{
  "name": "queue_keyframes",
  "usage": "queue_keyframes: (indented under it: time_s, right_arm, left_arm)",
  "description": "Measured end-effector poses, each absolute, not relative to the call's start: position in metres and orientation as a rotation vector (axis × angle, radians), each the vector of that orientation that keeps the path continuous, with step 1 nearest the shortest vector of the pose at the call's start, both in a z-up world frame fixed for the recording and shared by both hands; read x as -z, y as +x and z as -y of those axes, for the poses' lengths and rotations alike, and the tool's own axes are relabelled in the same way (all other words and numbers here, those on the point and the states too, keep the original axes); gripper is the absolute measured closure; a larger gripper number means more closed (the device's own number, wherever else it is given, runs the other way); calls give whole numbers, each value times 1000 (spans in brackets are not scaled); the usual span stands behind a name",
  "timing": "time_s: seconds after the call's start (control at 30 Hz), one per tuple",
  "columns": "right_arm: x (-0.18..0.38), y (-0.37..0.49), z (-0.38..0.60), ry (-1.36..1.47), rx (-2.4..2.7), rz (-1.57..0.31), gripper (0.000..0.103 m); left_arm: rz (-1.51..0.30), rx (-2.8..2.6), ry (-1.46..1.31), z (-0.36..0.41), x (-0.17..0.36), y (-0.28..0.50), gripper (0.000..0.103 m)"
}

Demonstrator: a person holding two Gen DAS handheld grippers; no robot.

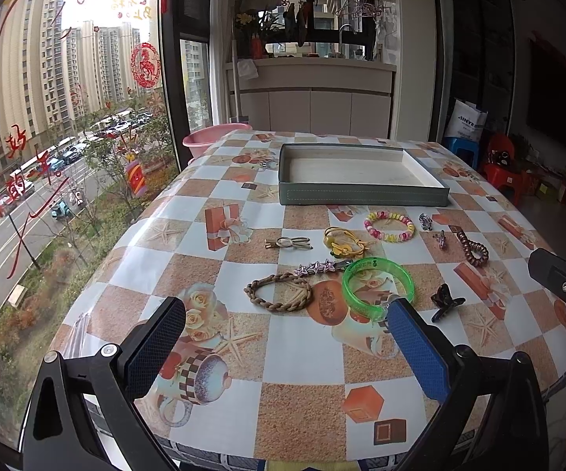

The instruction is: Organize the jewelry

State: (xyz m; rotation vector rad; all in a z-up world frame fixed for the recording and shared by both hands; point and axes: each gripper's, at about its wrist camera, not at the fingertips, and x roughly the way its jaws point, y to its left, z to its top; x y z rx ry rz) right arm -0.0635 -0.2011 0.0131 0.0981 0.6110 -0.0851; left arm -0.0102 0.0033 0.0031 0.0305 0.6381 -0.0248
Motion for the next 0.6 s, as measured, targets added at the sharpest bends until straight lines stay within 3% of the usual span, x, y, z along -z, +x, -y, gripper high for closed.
queue_keyframes:
  time_s: [0.6]
  right_arm:
    - [-12, -65, 204, 100, 85, -610, 0]
  left_arm:
    - [-638, 25, 32, -2, -4, -10, 0]
